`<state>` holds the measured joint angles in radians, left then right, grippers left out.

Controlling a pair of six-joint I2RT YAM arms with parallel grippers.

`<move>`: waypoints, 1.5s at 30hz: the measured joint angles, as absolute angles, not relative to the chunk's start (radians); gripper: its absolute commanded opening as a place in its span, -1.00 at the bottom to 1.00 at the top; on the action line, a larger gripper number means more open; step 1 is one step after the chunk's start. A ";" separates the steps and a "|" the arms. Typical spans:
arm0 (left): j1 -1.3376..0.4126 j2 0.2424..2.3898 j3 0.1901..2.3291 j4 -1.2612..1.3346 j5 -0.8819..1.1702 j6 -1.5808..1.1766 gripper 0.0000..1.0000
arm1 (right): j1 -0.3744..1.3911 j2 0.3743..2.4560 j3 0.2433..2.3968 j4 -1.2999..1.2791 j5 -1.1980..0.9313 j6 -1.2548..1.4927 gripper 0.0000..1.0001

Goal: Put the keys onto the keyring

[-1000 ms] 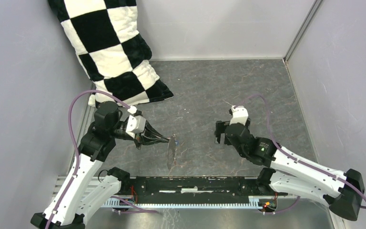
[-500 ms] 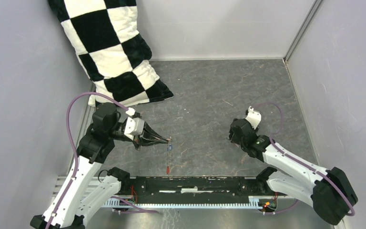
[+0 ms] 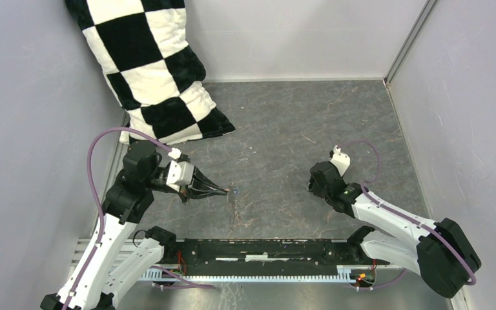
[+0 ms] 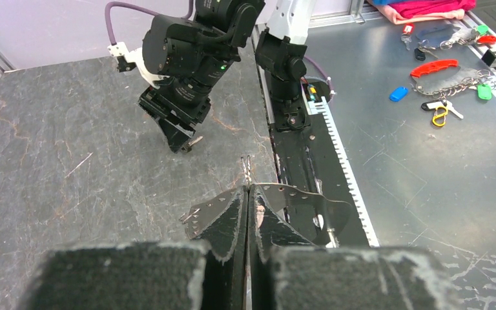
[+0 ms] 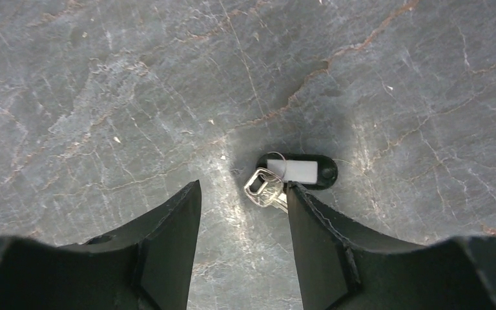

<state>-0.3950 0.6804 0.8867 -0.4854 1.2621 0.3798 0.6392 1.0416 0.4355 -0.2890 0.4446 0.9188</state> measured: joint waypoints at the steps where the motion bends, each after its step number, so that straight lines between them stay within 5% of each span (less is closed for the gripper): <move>1: -0.395 0.680 0.887 -0.485 1.262 0.380 -0.96 | 0.639 1.042 0.432 -0.291 0.445 0.921 0.15; 22: -0.395 0.661 0.887 -0.485 1.263 0.380 -0.96 | 0.560 1.103 0.400 -0.225 0.391 0.915 -0.14; 32: -0.395 0.653 0.887 -0.485 1.263 0.380 -0.96 | 0.533 1.133 0.396 -0.171 0.368 0.891 -0.49; 45: -0.395 0.632 0.886 -0.485 1.266 0.379 -0.96 | 0.532 1.163 0.402 -0.130 0.366 0.847 -0.61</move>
<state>-0.3950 0.6323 0.8860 -0.4854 1.2663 0.3794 0.5316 1.1633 0.4015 -0.1295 0.3664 0.8467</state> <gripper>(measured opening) 0.032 0.206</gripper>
